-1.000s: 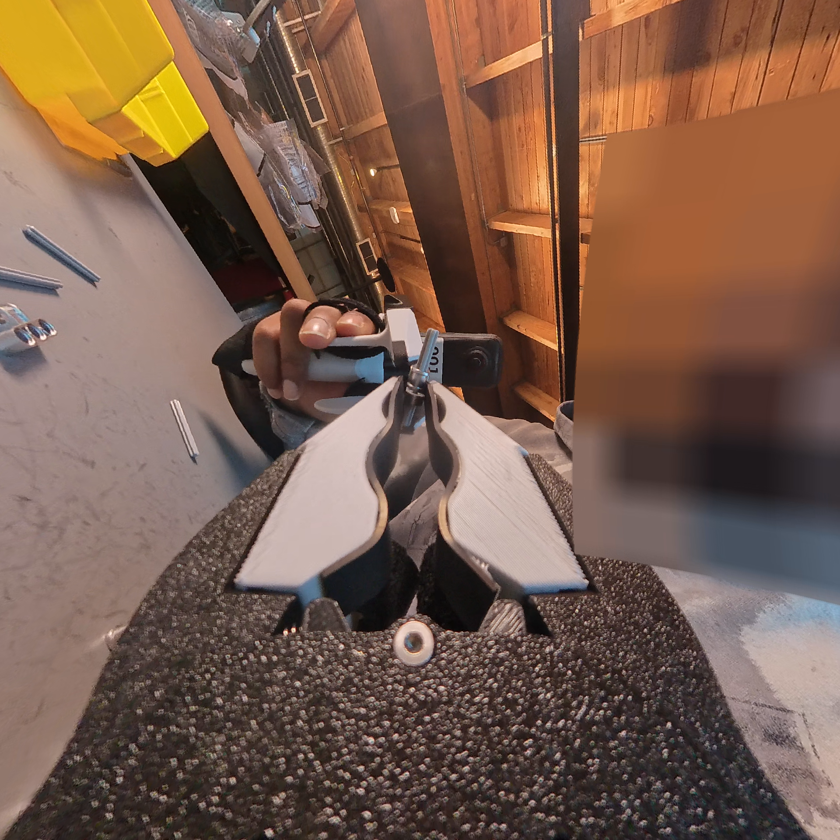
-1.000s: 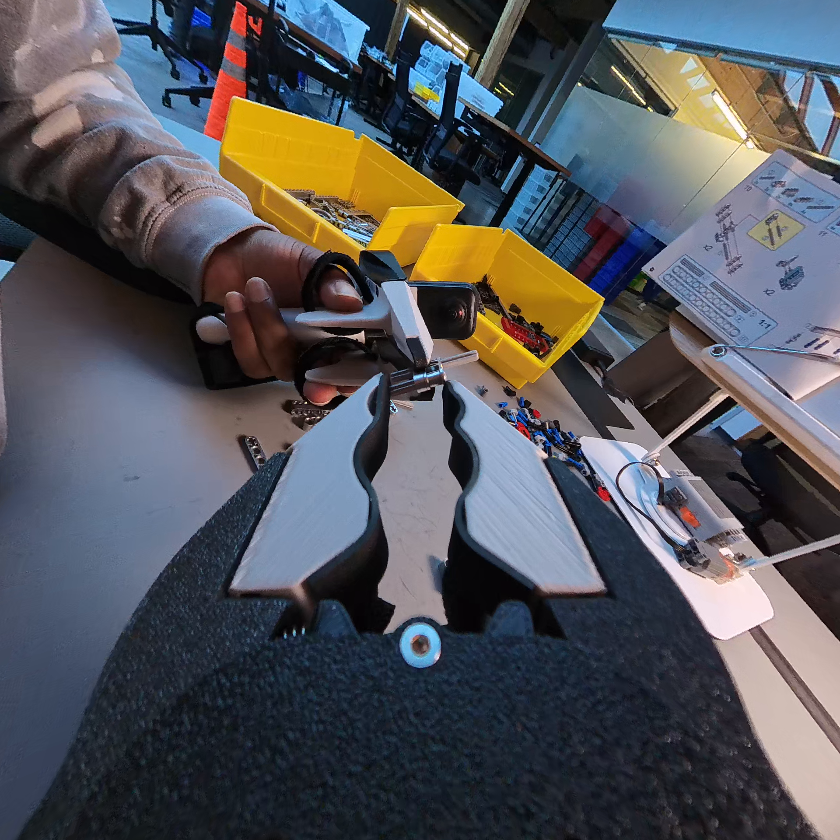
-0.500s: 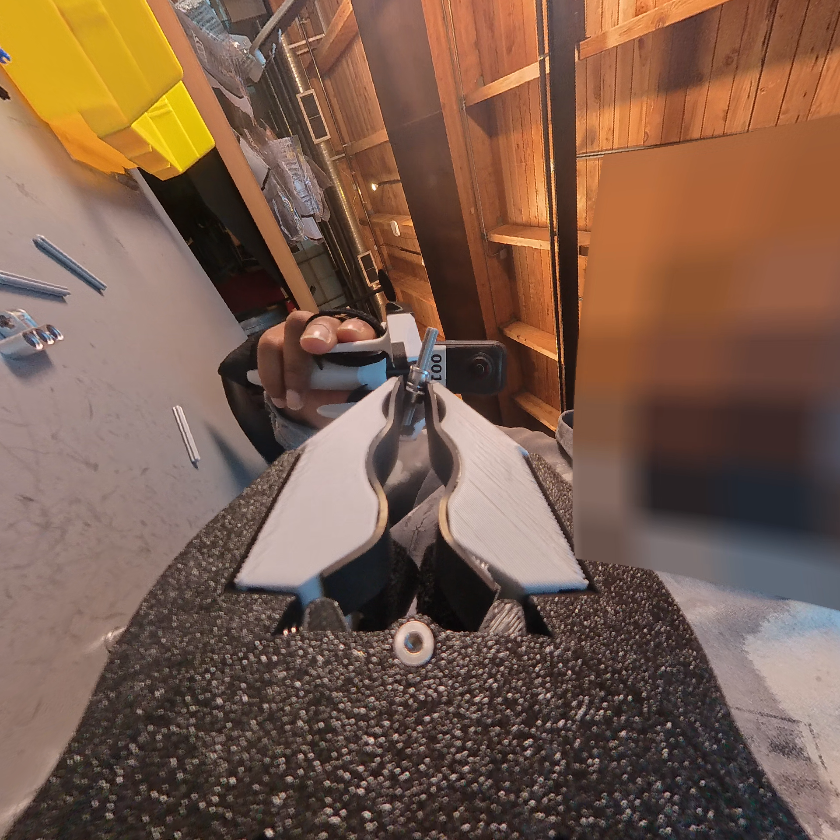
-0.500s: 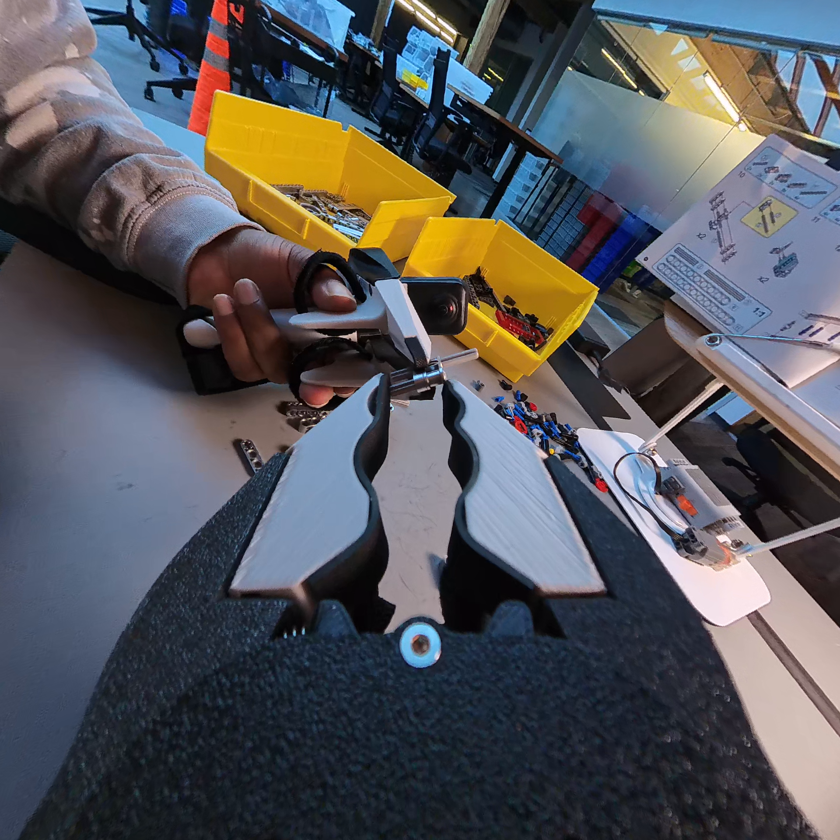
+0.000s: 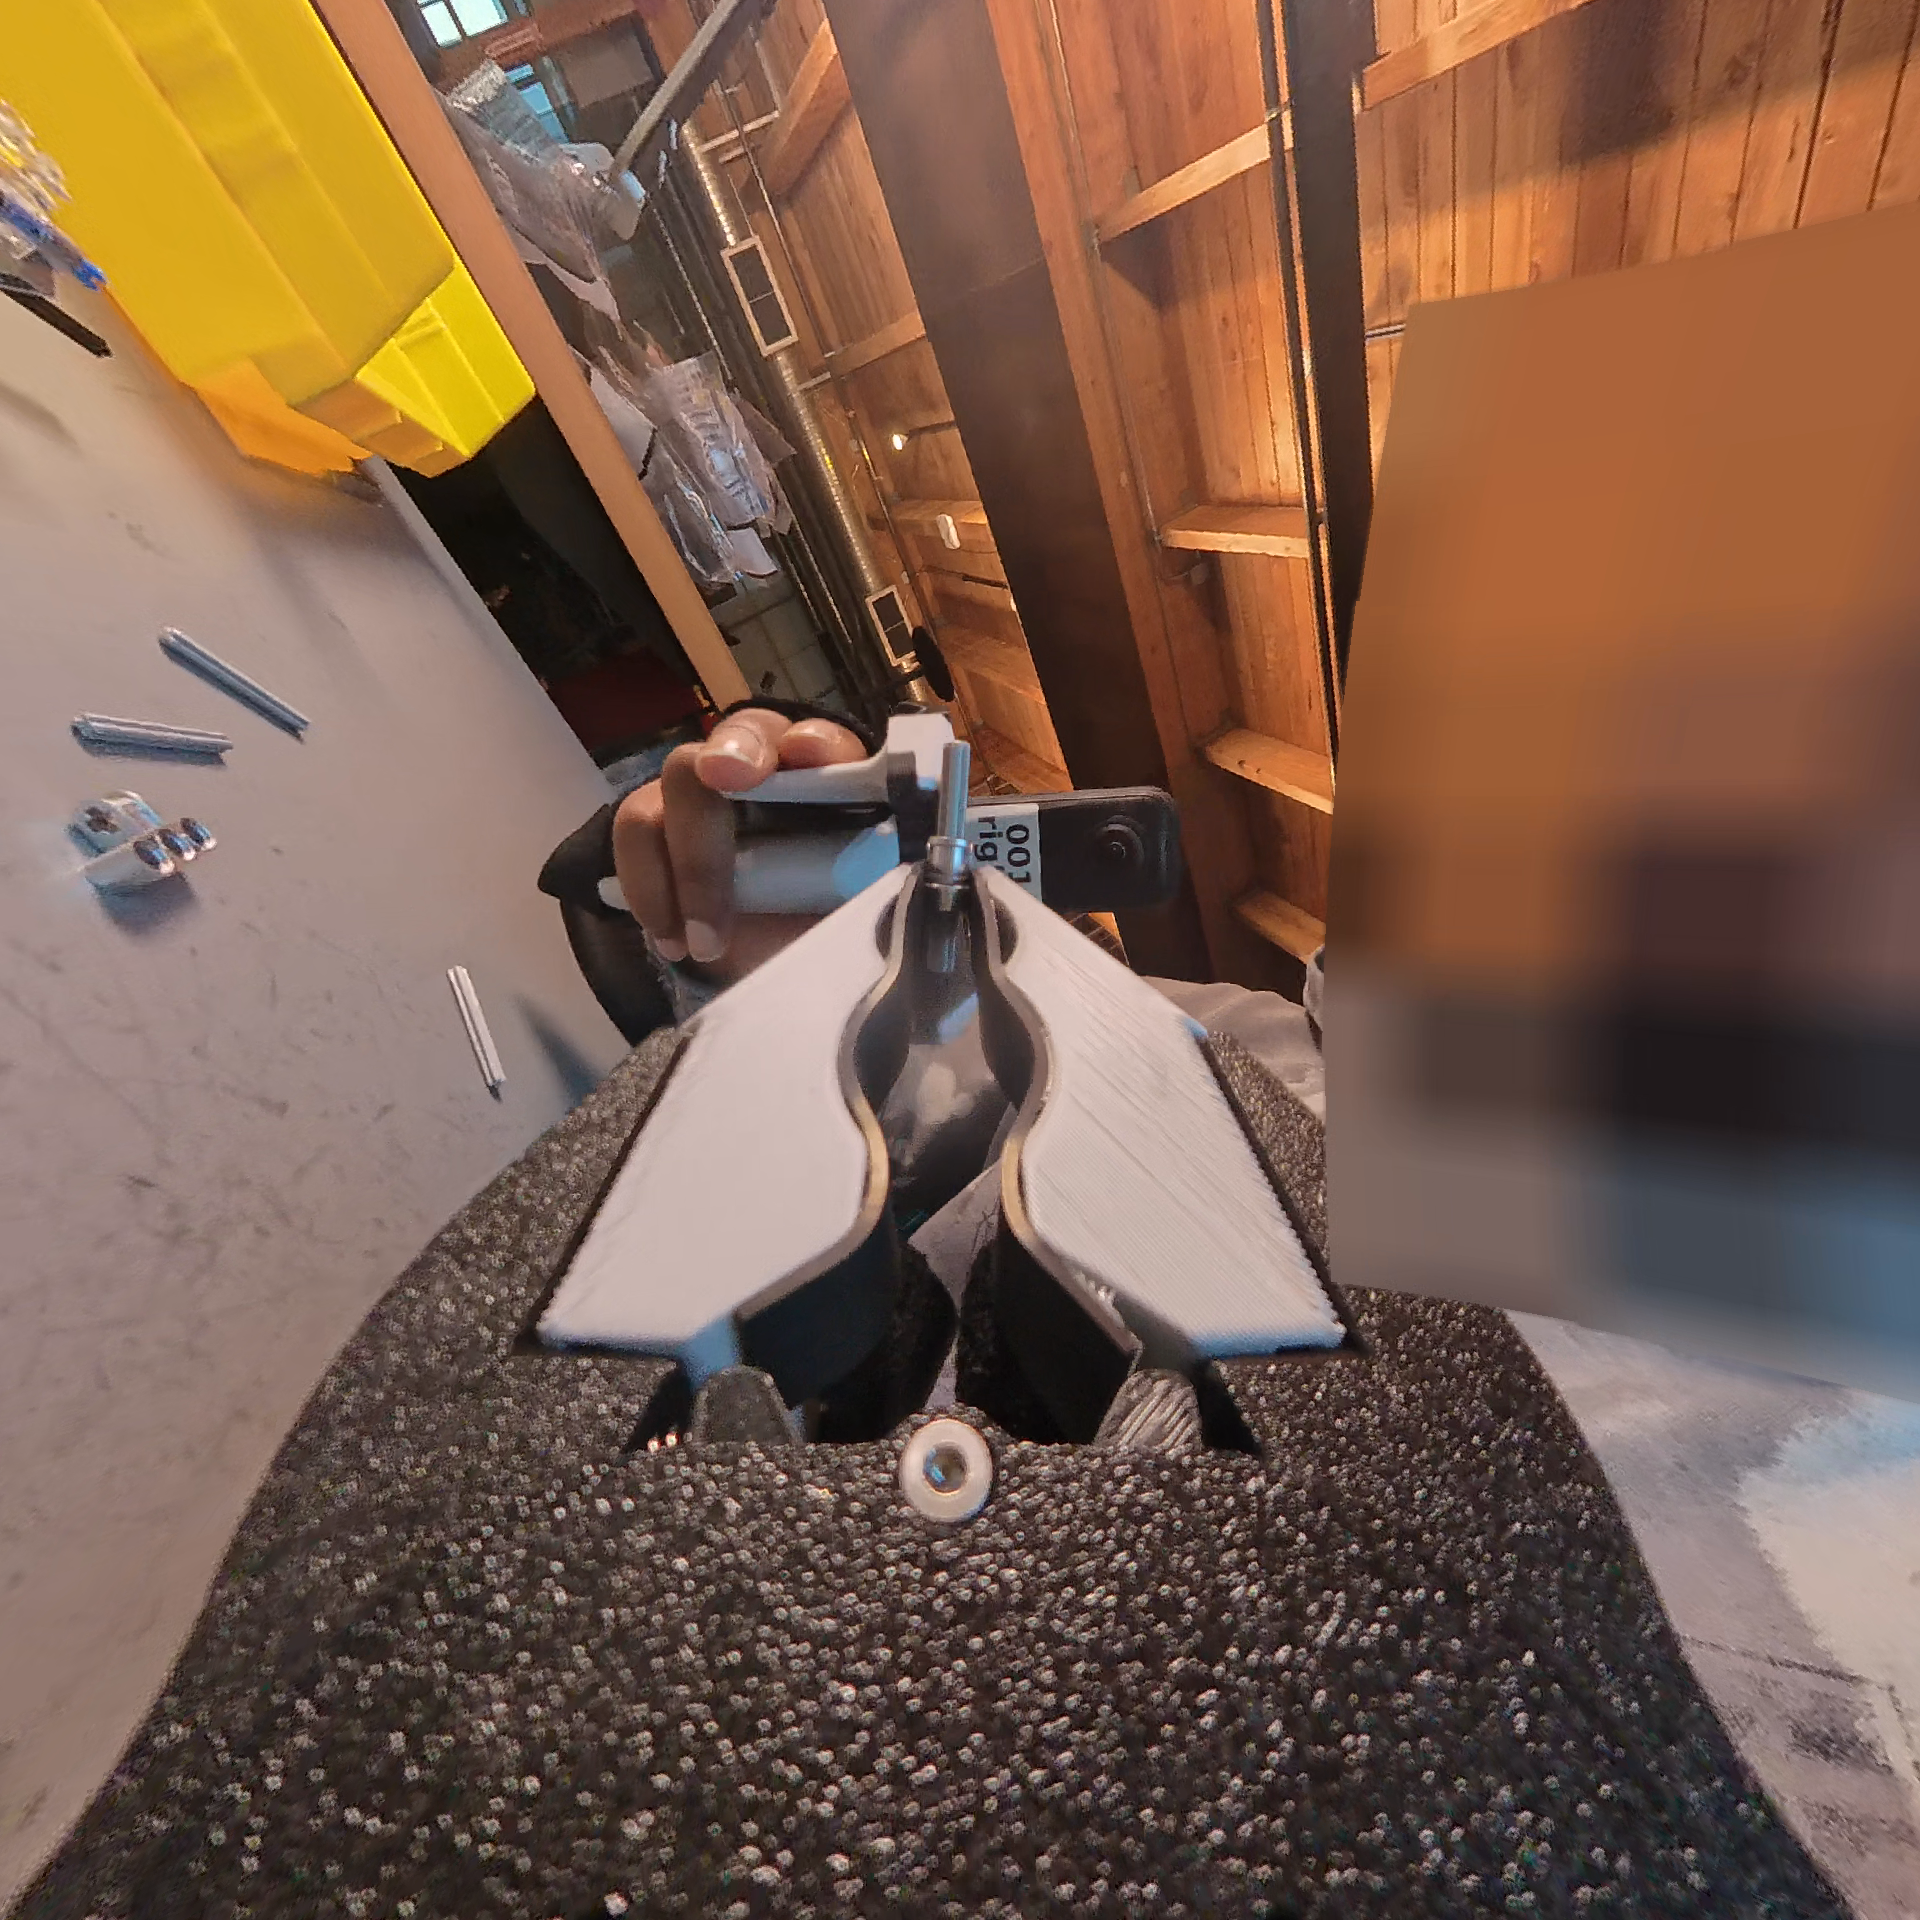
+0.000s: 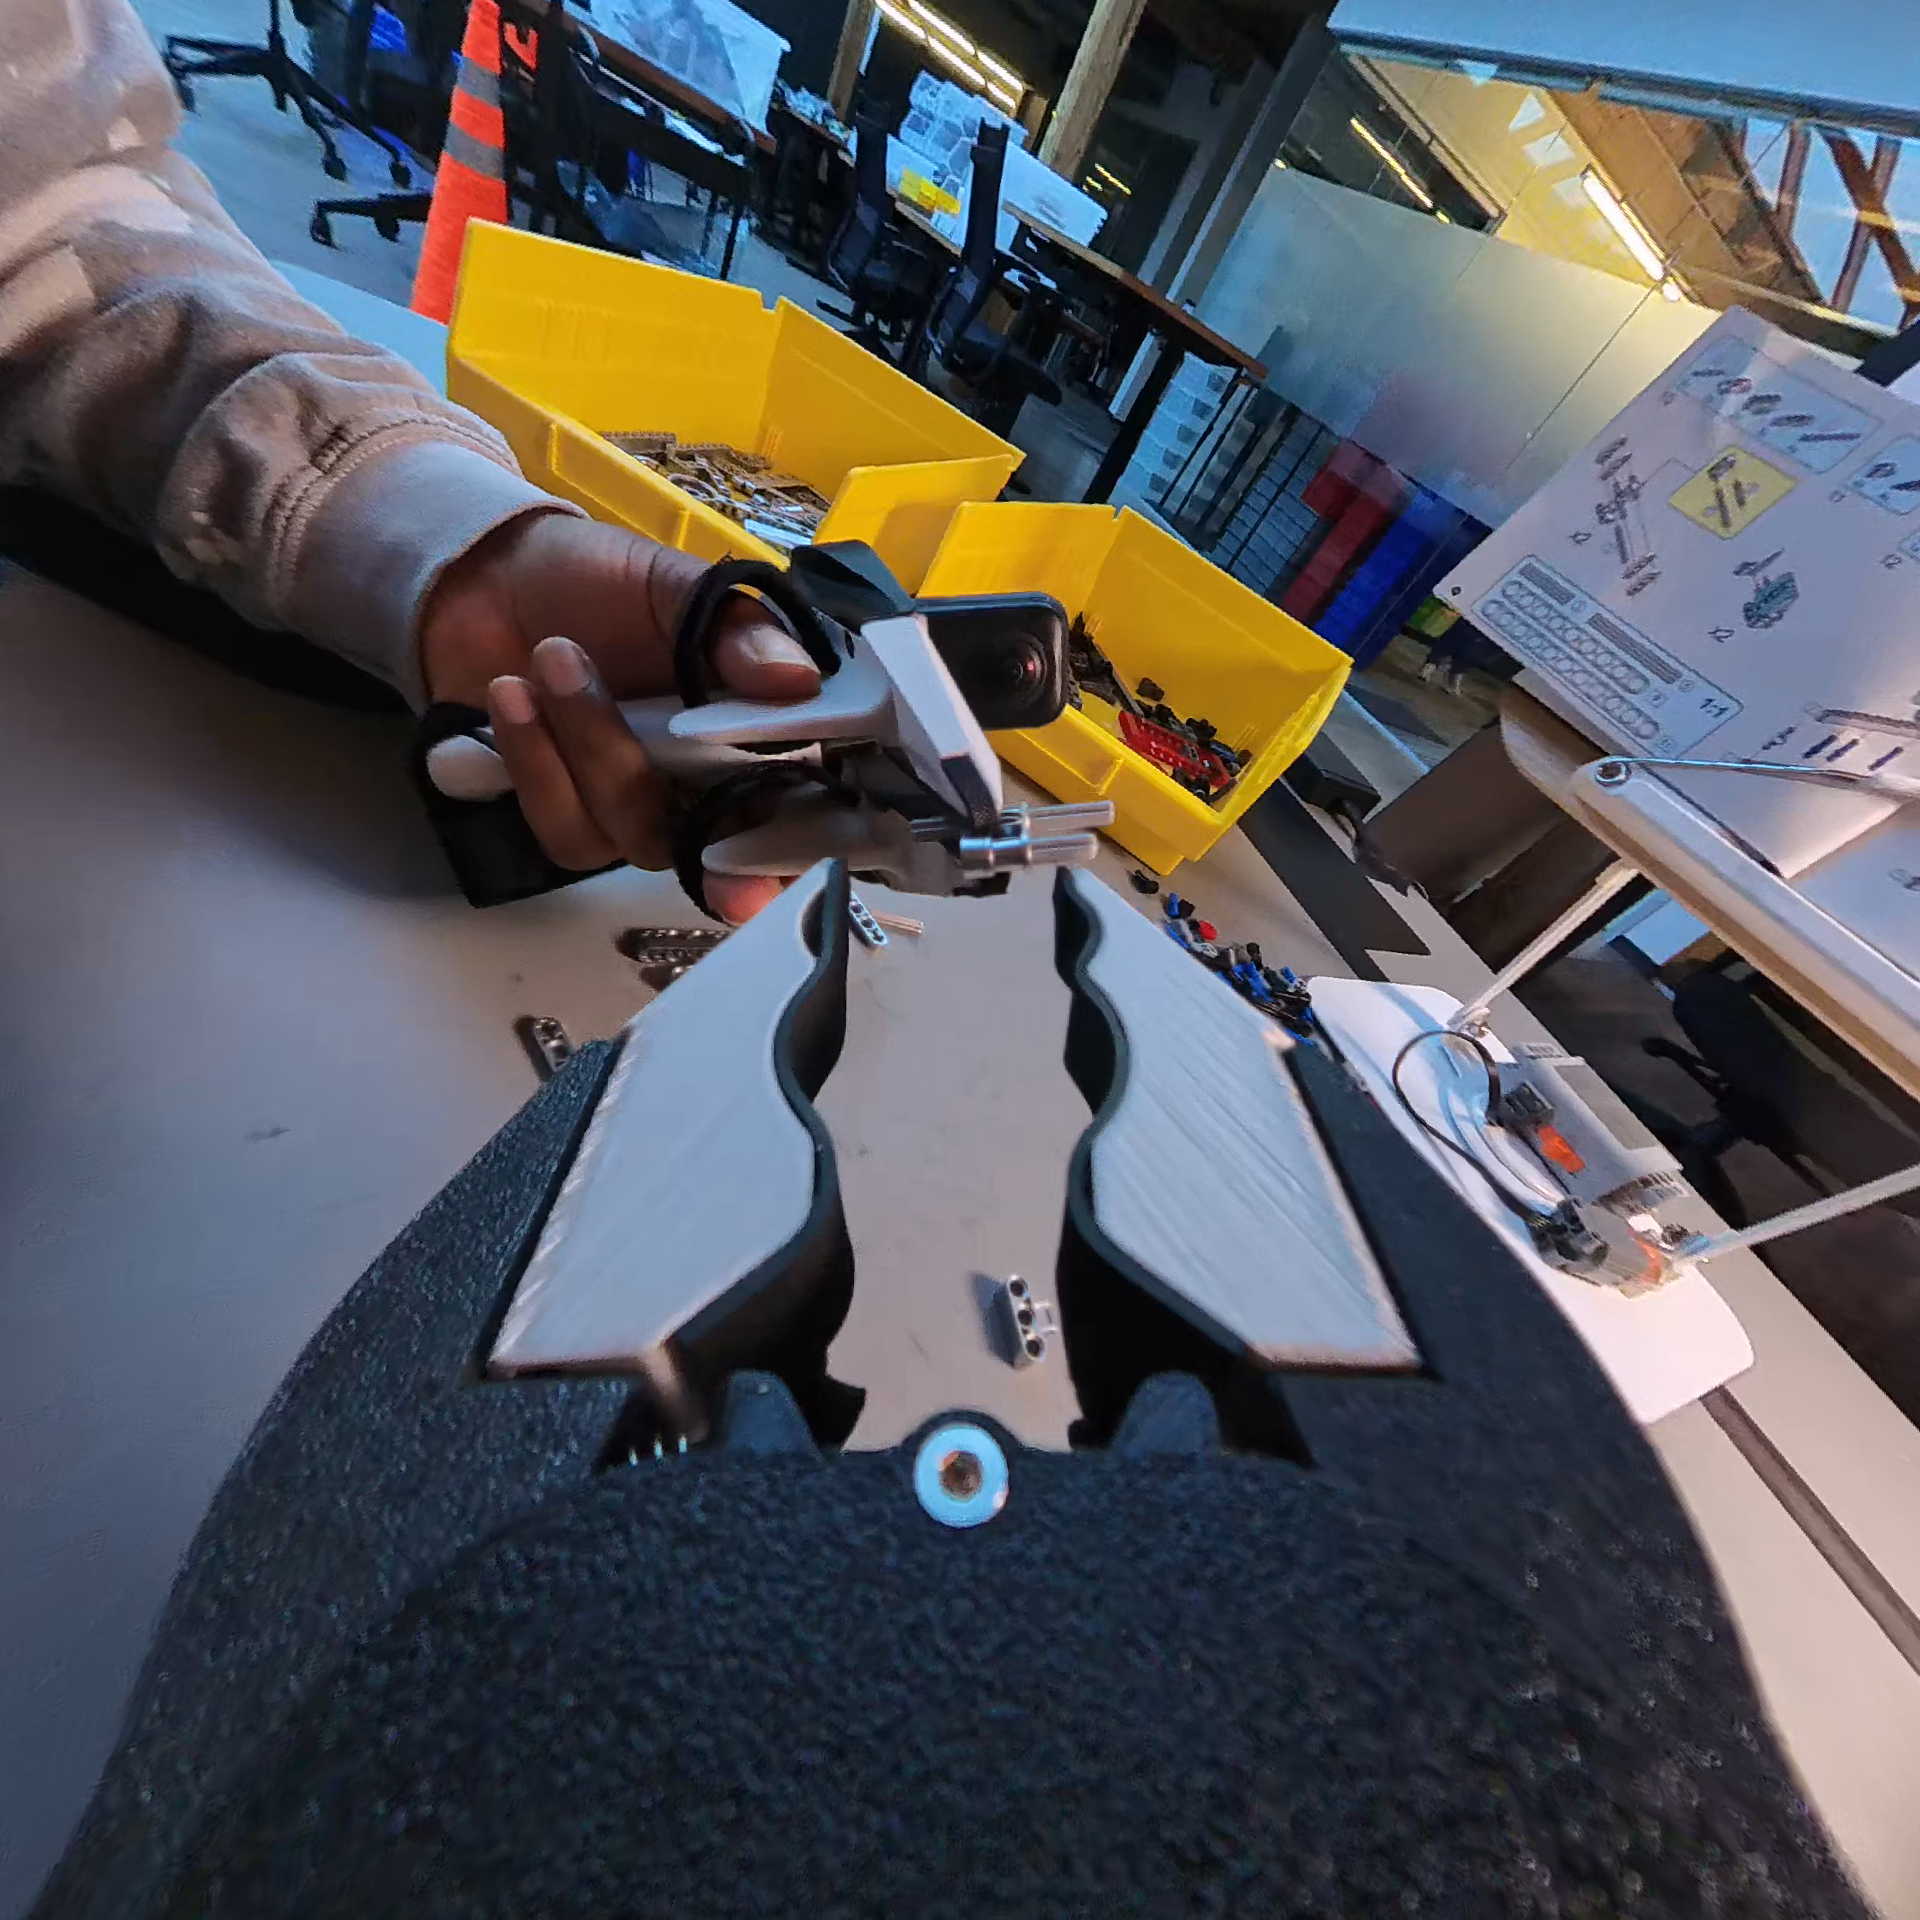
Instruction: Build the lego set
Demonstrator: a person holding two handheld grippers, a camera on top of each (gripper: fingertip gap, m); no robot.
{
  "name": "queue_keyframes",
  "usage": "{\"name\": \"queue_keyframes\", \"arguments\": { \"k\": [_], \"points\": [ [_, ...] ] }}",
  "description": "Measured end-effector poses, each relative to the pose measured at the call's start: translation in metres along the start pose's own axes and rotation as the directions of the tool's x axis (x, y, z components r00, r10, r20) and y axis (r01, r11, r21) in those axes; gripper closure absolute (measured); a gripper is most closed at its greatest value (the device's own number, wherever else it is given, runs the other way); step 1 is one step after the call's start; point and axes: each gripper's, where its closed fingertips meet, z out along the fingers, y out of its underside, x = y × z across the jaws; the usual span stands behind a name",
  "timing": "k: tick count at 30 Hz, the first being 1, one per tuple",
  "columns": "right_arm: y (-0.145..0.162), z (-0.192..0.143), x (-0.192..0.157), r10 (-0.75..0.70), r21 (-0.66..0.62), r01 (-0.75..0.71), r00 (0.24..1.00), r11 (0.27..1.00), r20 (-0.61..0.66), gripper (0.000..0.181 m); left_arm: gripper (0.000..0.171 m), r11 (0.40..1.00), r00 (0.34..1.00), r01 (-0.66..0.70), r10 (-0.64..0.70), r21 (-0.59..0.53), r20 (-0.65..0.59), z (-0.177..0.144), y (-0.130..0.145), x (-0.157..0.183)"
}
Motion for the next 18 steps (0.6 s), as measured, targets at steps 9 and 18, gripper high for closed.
{"name": "queue_keyframes", "arguments": {
  "k": [9, 18],
  "points": [
    [0.01, 0.0, 0.013, -0.099, -0.068, 0.093, 0.99, 0.993, -0.096, 0.159, 0.166, 0.998, 0.997, 0.055, -0.056, 0.02, 0.048, -0.002, 0.001, -0.015],
    [0.009, 0.002, 0.001, -0.019, -0.038, 0.018, 1.0, 0.999, -0.007, 0.16, 0.166, 0.996, 0.996, -0.035, 0.041, -0.081, 0.074, 0.001, 0.012, -0.014]
  ]
}}
